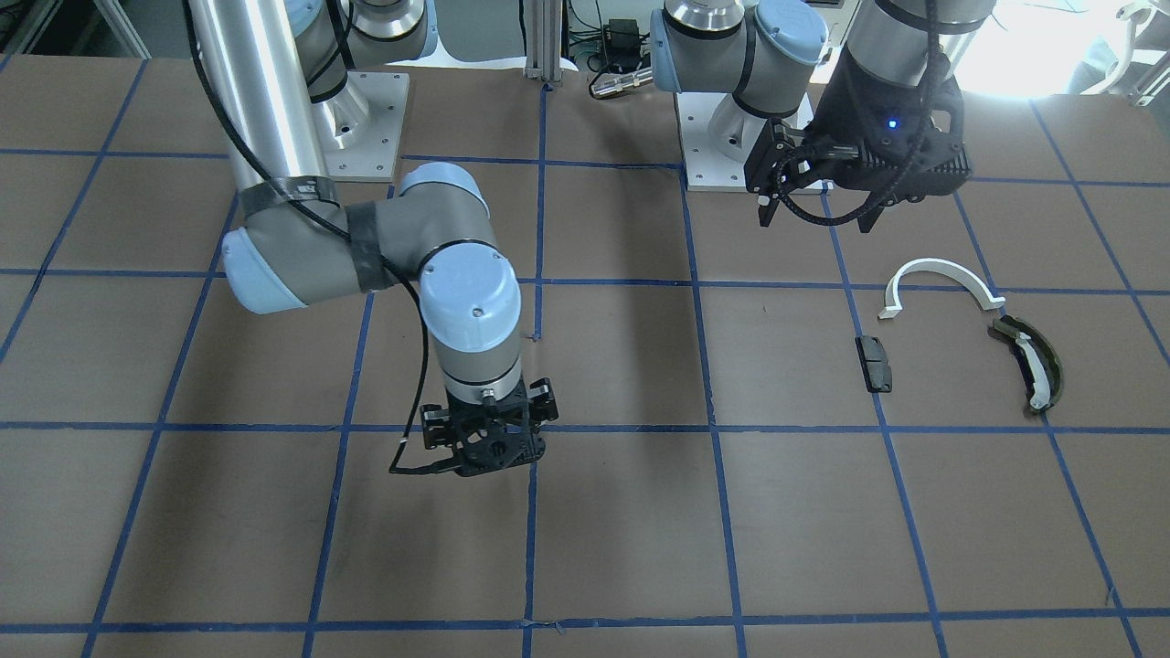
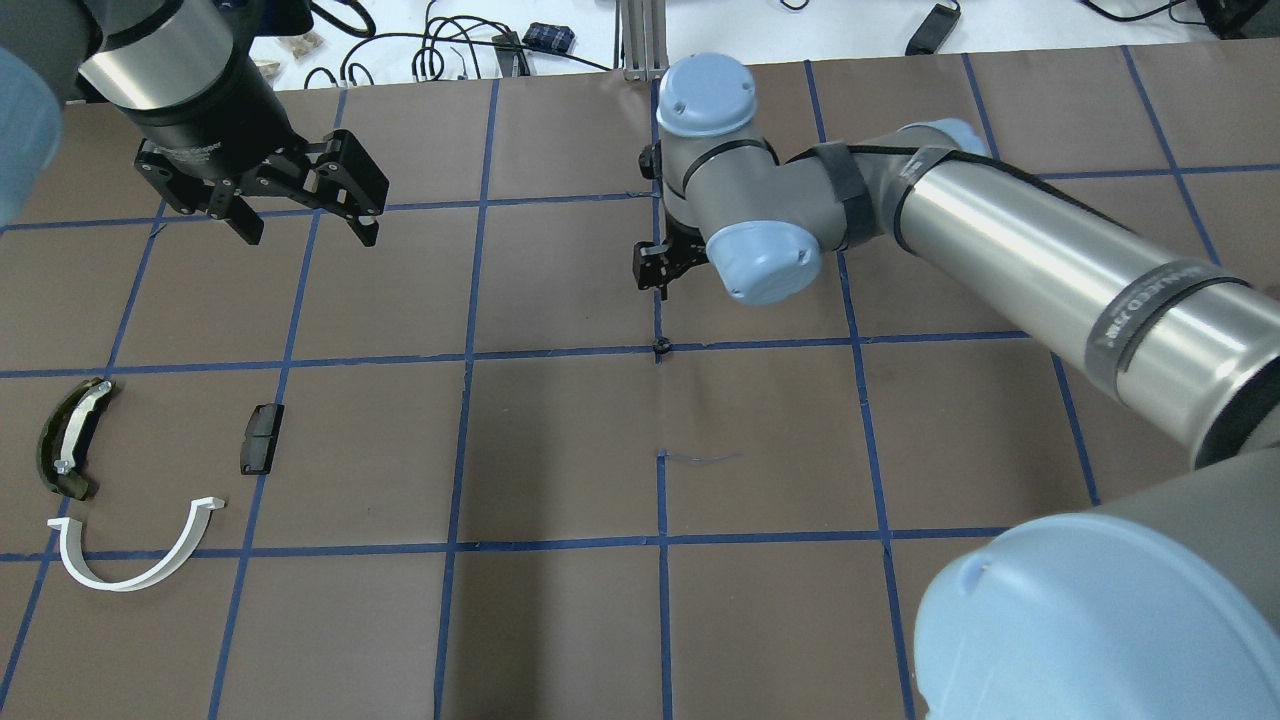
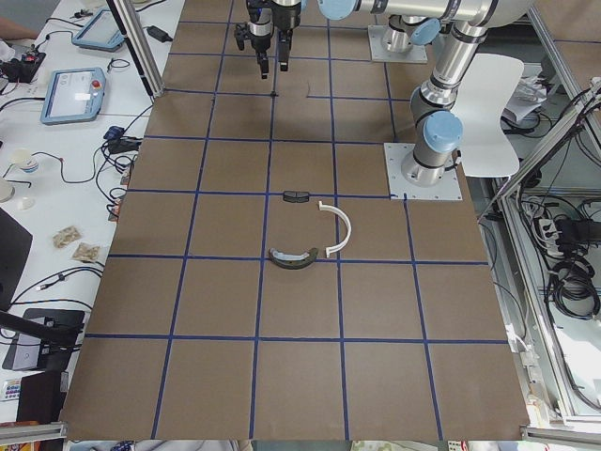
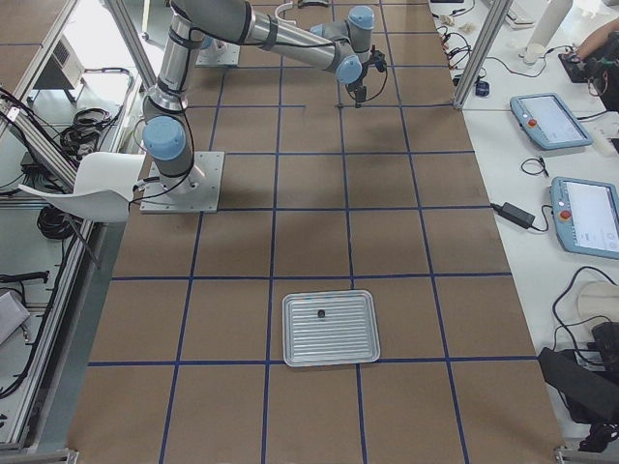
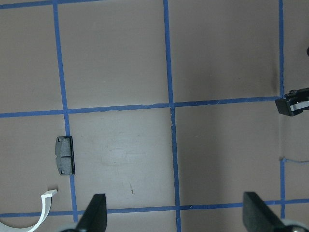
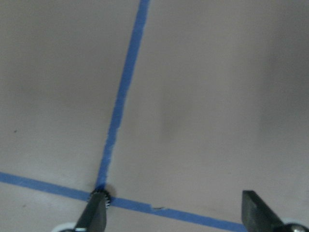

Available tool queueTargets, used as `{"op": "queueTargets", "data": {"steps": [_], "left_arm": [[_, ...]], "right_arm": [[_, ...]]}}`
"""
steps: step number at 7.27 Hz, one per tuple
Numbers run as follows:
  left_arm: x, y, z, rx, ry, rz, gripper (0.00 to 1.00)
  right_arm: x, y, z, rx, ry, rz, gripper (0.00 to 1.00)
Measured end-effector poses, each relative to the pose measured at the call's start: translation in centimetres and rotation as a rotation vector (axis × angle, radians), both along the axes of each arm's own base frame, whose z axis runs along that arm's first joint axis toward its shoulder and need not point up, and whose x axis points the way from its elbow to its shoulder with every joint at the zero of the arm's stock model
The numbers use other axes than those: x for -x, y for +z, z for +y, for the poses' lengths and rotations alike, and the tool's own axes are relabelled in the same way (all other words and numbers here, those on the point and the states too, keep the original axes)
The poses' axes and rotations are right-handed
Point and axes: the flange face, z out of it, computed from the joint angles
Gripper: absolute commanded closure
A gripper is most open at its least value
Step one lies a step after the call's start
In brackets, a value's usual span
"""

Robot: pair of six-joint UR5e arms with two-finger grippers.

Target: Place bearing gear from tray to pile

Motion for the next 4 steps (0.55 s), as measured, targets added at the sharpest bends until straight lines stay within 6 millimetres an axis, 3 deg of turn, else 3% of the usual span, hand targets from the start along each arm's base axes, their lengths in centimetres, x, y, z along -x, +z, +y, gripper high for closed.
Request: {"op": "queueTargets", "data": {"steps": [1, 2, 4], "left_arm": [[0.3, -0.5, -0.3, -0.01, 0.006, 0.005, 0.0], [1.4, -1.6, -0.9, -0.025, 0.026, 0.024, 0.0], [7.1, -5.7, -3.4, -0.02, 0.051, 0.062, 0.0]], "right_arm": [[4.7, 2.7, -1.3, 0.016, 0.029, 0.01, 0.0], [10.6, 4.8, -2.7, 0.036, 0.067, 0.022, 0.0], [24.9, 7.0, -4.4, 0.055, 0.079, 0.048, 0.0]]}}
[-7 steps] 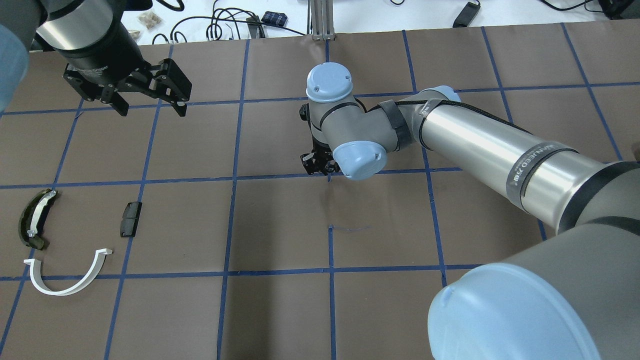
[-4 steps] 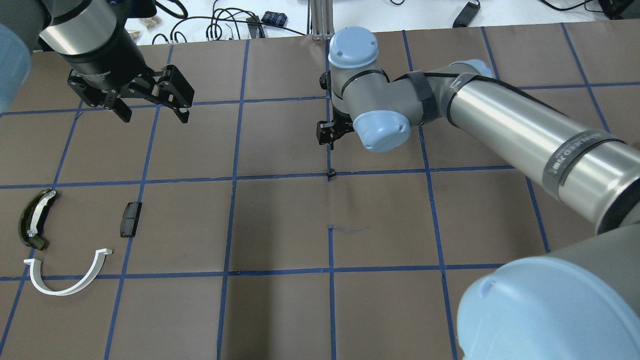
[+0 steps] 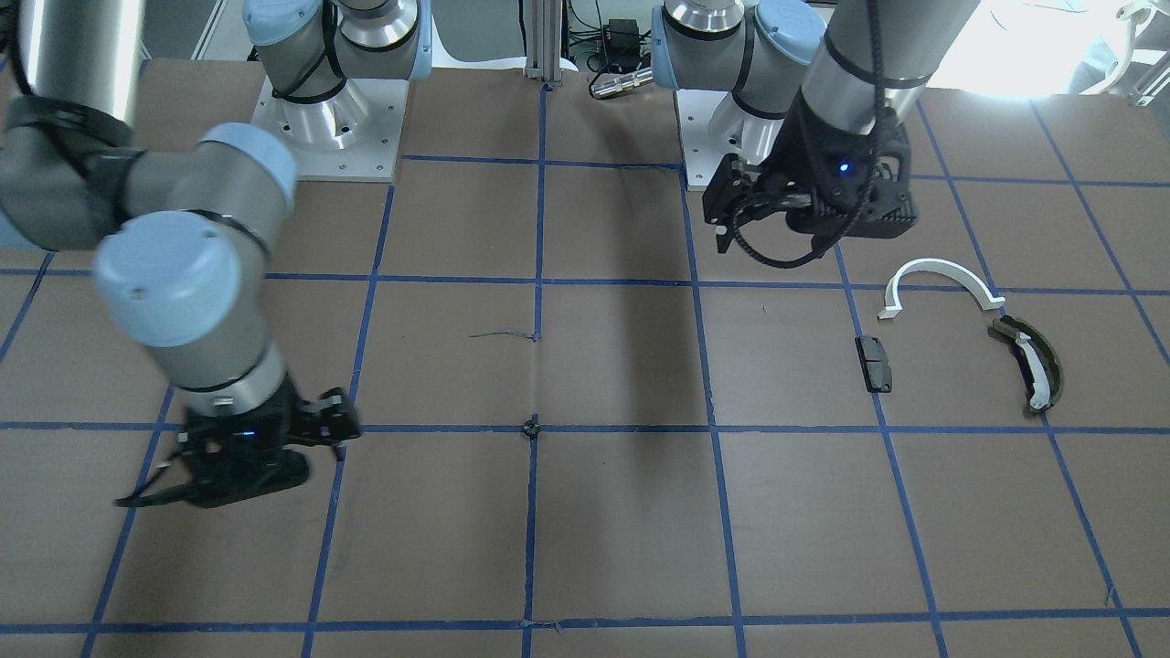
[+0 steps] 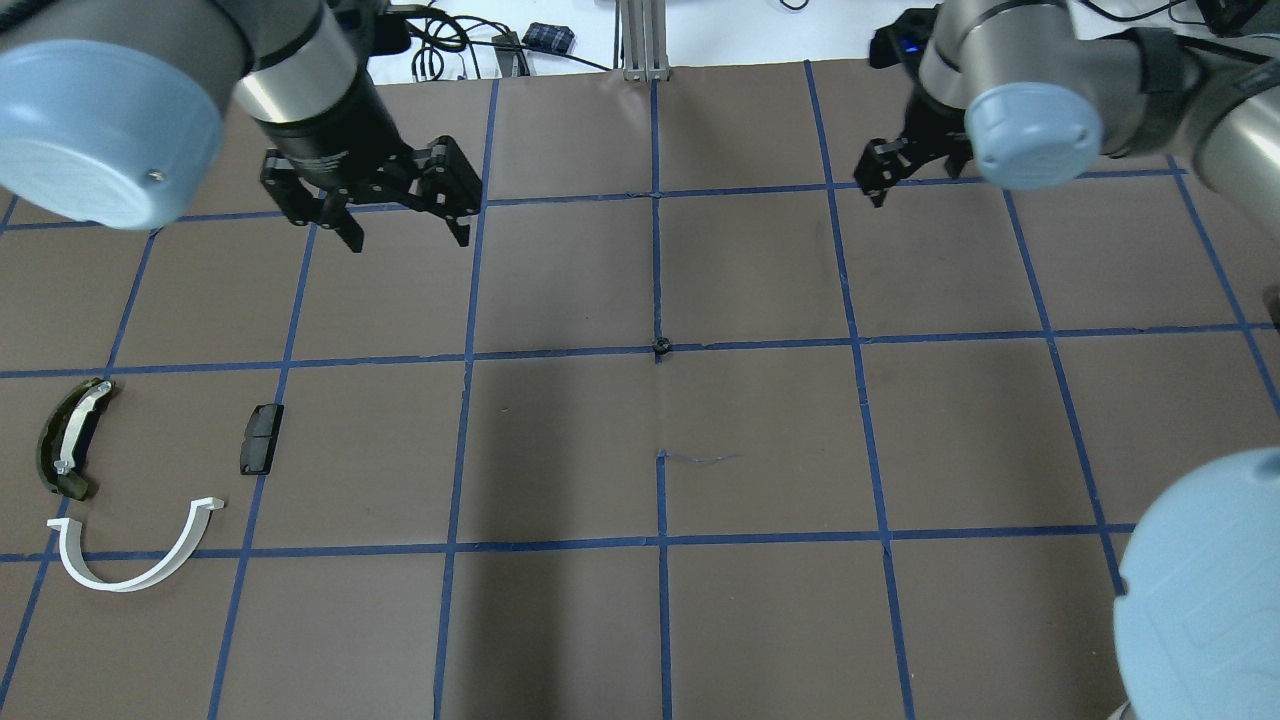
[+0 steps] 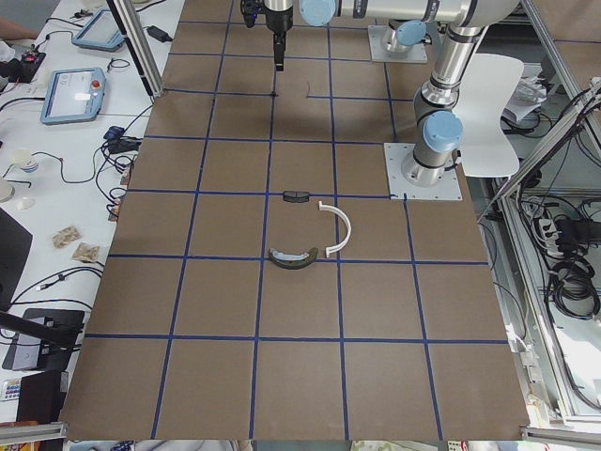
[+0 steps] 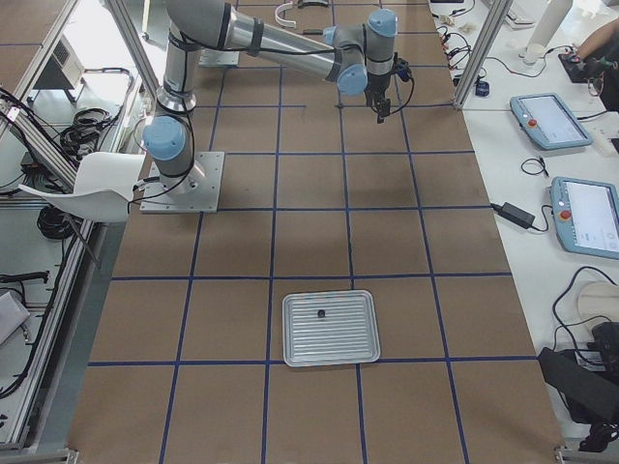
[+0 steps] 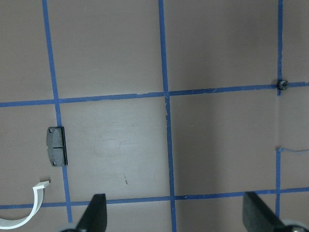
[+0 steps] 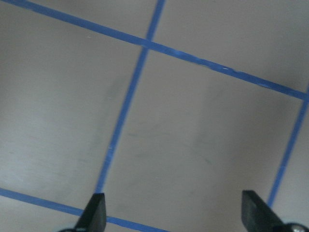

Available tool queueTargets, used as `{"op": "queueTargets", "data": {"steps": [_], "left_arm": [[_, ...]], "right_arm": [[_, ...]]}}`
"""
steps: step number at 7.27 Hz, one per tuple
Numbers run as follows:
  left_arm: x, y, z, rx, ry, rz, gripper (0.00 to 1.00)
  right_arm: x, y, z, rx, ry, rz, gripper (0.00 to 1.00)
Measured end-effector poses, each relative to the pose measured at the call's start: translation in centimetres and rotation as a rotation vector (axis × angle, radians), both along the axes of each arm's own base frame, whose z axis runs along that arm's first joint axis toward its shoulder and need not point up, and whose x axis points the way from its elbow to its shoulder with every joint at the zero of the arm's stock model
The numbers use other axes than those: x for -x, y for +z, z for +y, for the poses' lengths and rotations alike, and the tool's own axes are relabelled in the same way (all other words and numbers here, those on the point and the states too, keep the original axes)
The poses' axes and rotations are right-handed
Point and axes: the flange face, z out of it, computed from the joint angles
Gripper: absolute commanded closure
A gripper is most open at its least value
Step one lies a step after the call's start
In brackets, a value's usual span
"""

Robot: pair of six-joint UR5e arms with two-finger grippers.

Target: Place bearing gear from tray to pile

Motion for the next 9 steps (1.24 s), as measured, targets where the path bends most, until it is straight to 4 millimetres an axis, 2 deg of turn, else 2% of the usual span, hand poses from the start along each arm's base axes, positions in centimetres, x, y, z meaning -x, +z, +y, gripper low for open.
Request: {"op": "queueTargets", "data": {"steps": [2, 3, 4, 5, 6, 7, 8, 9], "left_arm": [[5.1, -7.6, -3.0, -0.018, 0.027, 0.006, 0.0], [7.5, -11.2, -3.9, -0.003, 0.028, 0.008, 0.0], [9.7, -14.3, -4.3, 0.004, 0.028, 0.008, 0.0], [11.4, -16.9, -4.6, 0.002, 0.025, 0.008, 0.0], [13.3, -19.6, -4.7, 0.001, 0.024, 0.006, 0.0], [15.2, -22.0, -4.4, 0.005, 0.025, 0.002, 0.0], [16.7, -24.1, -4.0, -0.005, 0.025, -0.005, 0.0], [17.5, -25.8, -3.6, -0.017, 0.024, -0.012, 0.04]], "right_arm": [[14.4, 0.3, 0.9, -0.005, 0.031, 0.016, 0.0], [22.7, -0.3, 2.8, -0.012, 0.024, 0.001, 0.0], [30.8, -1.6, 6.2, -0.022, 0.007, -0.029, 0.0], [37.5, -3.6, 10.3, -0.032, 0.008, -0.056, 0.0], [42.7, -5.9, 14.2, -0.037, 0.035, -0.079, 0.0], [46.4, -8.5, 16.7, -0.015, 0.053, -0.102, 0.0], [49.0, -10.7, 18.2, 0.018, 0.066, -0.113, 0.01], [50.4, -12.2, 18.8, 0.032, 0.087, -0.11, 0.03]]}}
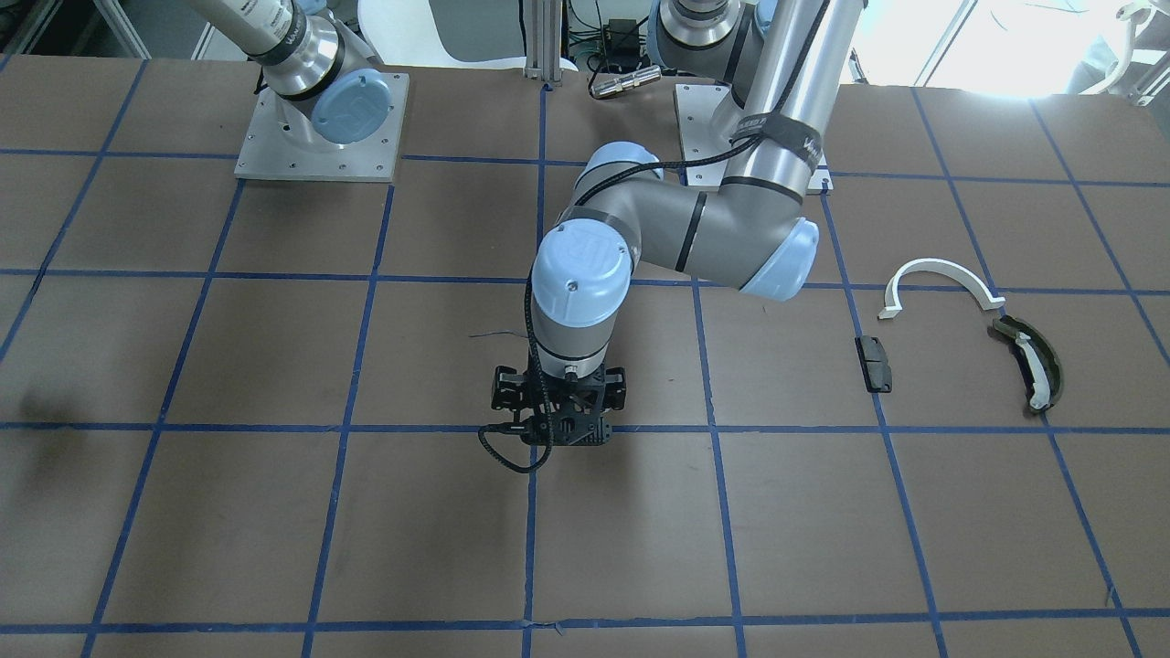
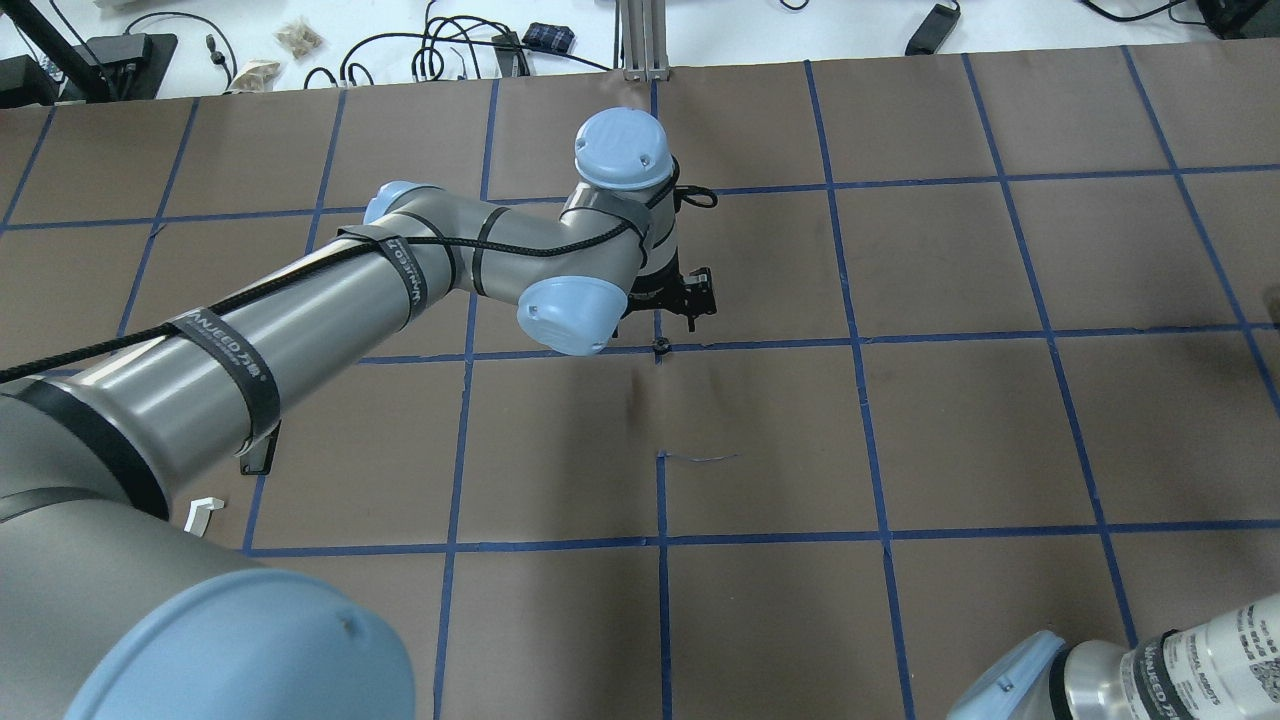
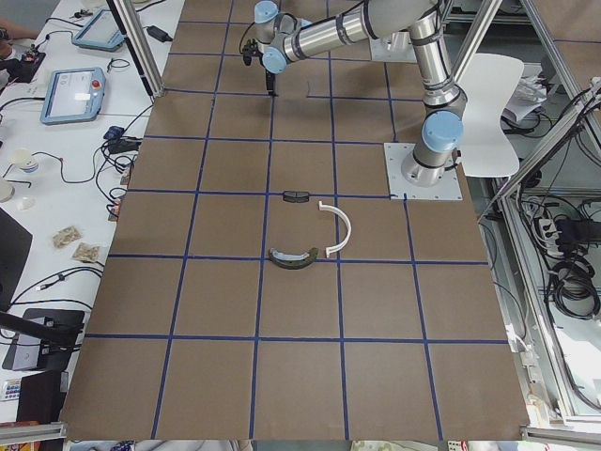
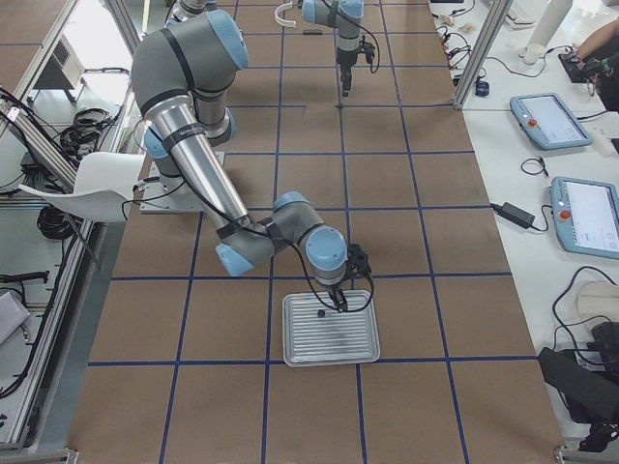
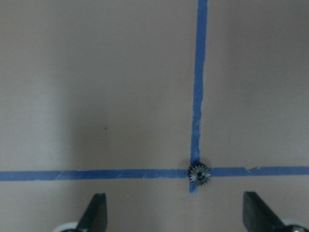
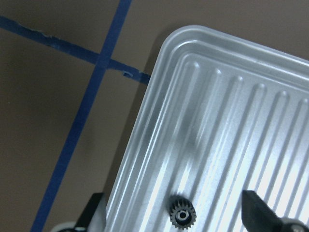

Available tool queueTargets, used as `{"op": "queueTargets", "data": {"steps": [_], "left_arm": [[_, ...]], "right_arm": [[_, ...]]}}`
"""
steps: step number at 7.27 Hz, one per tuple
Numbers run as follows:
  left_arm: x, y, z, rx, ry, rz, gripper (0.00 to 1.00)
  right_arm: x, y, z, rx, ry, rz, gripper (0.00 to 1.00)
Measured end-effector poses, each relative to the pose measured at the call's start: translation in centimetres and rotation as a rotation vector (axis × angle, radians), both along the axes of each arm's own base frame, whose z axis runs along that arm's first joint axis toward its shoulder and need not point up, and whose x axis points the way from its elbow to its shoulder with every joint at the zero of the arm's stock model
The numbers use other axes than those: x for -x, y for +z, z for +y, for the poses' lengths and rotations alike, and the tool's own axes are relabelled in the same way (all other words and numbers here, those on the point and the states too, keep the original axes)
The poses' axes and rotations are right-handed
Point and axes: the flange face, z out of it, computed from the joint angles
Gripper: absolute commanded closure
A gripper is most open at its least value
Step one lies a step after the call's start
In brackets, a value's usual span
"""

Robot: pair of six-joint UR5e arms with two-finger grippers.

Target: Place bearing gear from tray to pile

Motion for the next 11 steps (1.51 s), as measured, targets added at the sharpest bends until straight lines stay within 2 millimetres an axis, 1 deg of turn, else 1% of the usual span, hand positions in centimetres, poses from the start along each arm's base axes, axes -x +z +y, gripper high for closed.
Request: {"op": "queueTargets", "data": {"steps": [1, 2, 3, 4, 5, 6, 7, 8, 9, 10, 11], "left_arm": [[0.5, -1.0, 0.2, 0.002, -0.005, -0.008, 0.06], [0.7, -1.6, 0.1, 0.012, -0.009, -0.017, 0.18], [0.8, -1.9, 0.1, 0.016, -0.012, -0.024, 0.38], [0.8, -2.1, 0.1, 0.016, -0.02, -0.026, 0.64], [0.8, -2.2, 0.2, 0.015, -0.038, -0.027, 0.93], [0.8, -2.3, 0.2, 0.011, -0.051, -0.03, 1.0], [0.8, -2.4, 0.2, 0.007, -0.054, -0.033, 1.0], [0.8, -2.3, 0.2, 0.007, -0.057, -0.033, 1.0], [0.9, -2.0, 0.0, 0.014, -0.06, -0.03, 1.0], [0.9, -1.1, -0.2, 0.027, -0.061, -0.026, 1.0], [0.1, 0.2, -0.7, 0.032, -0.063, -0.025, 1.0]], "right_arm": [[0.6, -1.0, 0.3, 0.006, 0.025, 0.005, 0.06], [0.9, -1.8, 0.4, 0.009, 0.035, 0.01, 0.13], [1.0, -2.4, 0.4, 0.01, 0.036, 0.013, 0.21], [1.0, -2.7, 0.4, 0.011, 0.035, 0.014, 0.36], [1.0, -3.0, 0.4, 0.01, 0.035, 0.013, 0.62], [1.0, -3.1, 0.4, 0.005, 0.034, 0.014, 0.76], [1.0, -3.2, 0.6, -0.006, 0.034, 0.018, 0.8], [1.1, -3.3, 0.8, -0.026, 0.039, 0.027, 0.85], [1.2, -3.3, 1.1, -0.054, 0.048, 0.045, 0.89], [1.2, -3.2, 1.2, -0.073, 0.055, 0.055, 0.89], [1.1, -2.9, 1.1, -0.081, 0.052, 0.061, 0.89]]}}
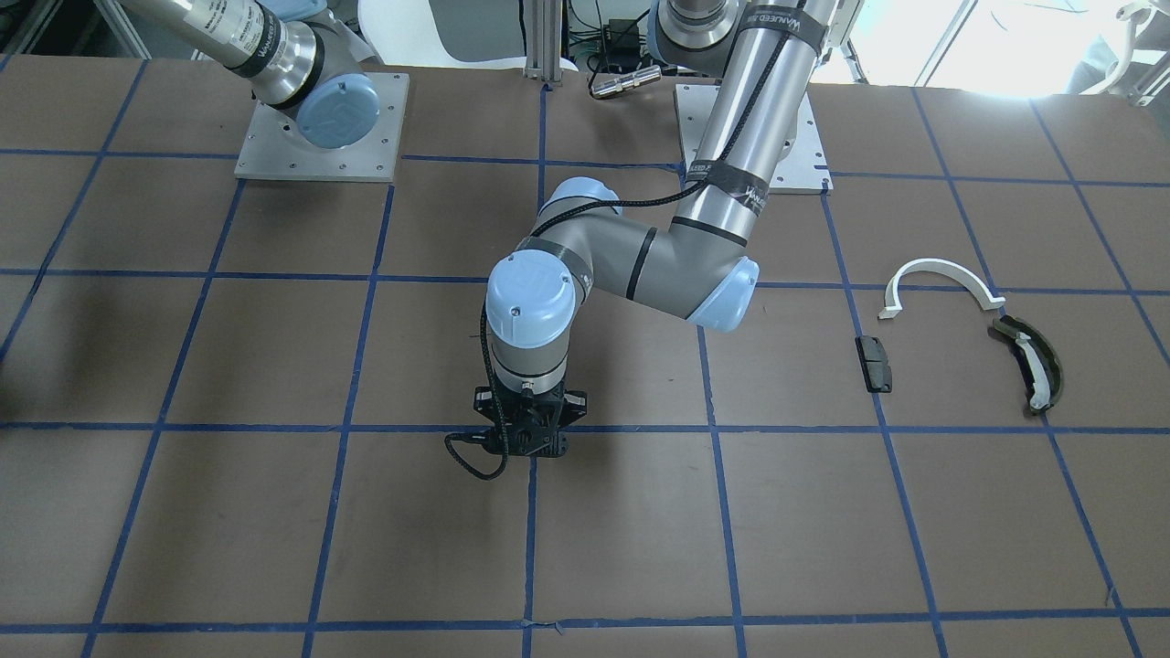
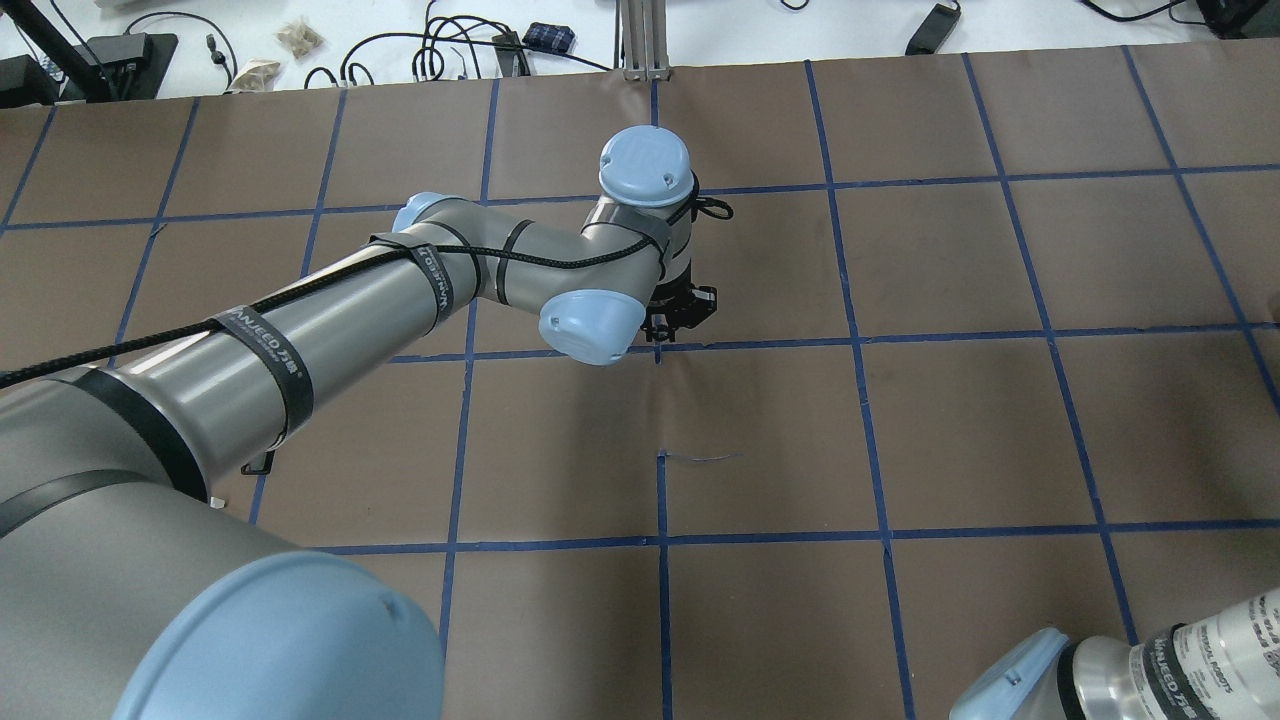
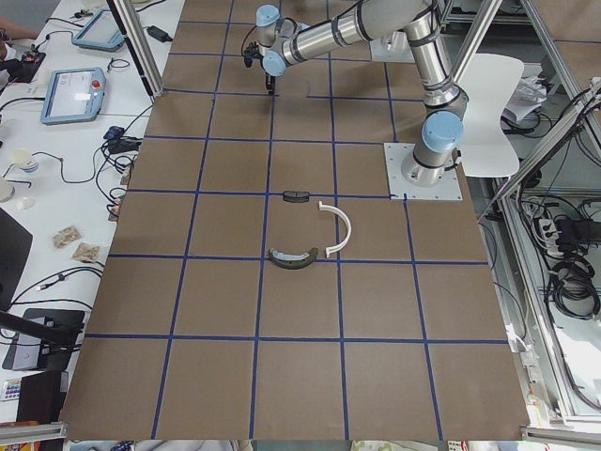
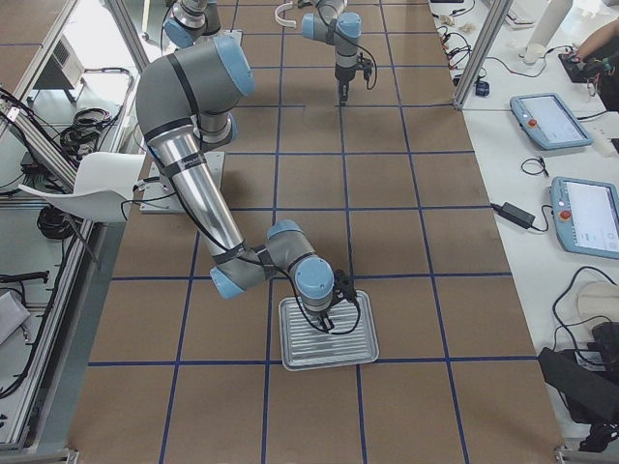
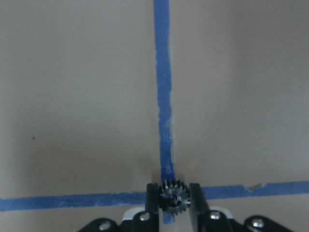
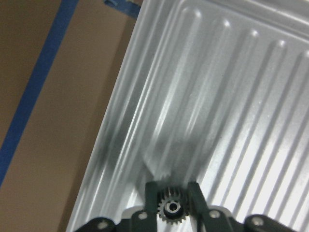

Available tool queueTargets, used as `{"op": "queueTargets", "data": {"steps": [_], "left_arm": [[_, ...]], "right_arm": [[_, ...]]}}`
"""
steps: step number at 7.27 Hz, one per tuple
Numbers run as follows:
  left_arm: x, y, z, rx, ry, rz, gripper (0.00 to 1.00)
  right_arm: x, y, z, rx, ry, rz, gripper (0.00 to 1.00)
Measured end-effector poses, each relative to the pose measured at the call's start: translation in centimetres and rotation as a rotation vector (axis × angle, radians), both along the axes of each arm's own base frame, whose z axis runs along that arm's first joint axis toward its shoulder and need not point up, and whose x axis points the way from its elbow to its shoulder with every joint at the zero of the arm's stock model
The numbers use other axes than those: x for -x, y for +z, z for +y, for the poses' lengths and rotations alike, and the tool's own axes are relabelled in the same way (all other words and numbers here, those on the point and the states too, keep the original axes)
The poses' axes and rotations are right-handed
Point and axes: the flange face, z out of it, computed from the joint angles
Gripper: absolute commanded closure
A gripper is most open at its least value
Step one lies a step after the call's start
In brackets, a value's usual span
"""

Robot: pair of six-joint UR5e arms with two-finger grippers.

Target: Place bearing gear from tray to pile

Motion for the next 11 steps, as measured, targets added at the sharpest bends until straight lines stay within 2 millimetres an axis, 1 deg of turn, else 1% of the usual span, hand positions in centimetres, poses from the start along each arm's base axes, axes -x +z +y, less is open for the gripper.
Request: {"op": "queueTargets", "data": {"steps": [1, 2, 3, 4, 5, 6, 7, 8, 9, 10, 11], "left_arm": [[-2.4, 2.1, -1.0, -0.013, -0.006, -0.019, 1.0], [-6.9, 4.9, -2.4, -0.029, -0.027, -0.069, 1.0], [-12.9, 7.5, -3.8, -0.038, -0.057, -0.13, 1.0], [-19.4, 9.2, -5.0, -0.048, -0.085, -0.173, 1.0], [-25.1, 9.8, -5.3, -0.069, -0.112, -0.188, 1.0], [-29.6, 9.8, -4.8, -0.088, -0.129, -0.193, 1.0], [-34.1, 9.3, -3.8, -0.105, -0.133, -0.193, 1.0], [-38.9, 8.2, -2.7, -0.12, -0.136, -0.185, 1.0], [-43.5, 7.0, -1.5, -0.126, -0.144, -0.176, 1.0], [-47.4, 5.4, -0.2, -0.123, -0.154, -0.164, 1.0], [-51.1, 3.7, 1.2, -0.113, -0.147, -0.137, 1.0]], "right_arm": [[-0.6, 1.5, -0.5, 0.008, -0.004, 0.017, 0.89], [-2.2, 4.1, -1.8, 0.025, 0.01, 0.041, 0.89], [-5.0, 7.2, -3.4, 0.042, 0.028, 0.058, 0.89], [-8.7, 10.8, -4.9, 0.052, 0.021, 0.058, 0.89], [-13.7, 14.5, -6.3, 0.05, -0.007, 0.043, 0.89], [-19.9, 17.4, -7.9, 0.037, -0.045, 0.021, 0.89], [-28.0, 19.0, -10.0, 0.013, -0.086, 0.009, 0.89], [-36.8, 19.6, -11.8, -0.005, -0.14, 0.01, 0.89], [-45.5, 19.2, -12.9, -0.019, -0.201, 0.003, 0.88], [-53.8, 17.4, -13.5, -0.033, -0.257, -0.001, 0.86], [-61.7, 14.7, -13.8, -0.034, -0.34, -0.01, 0.83]]}}
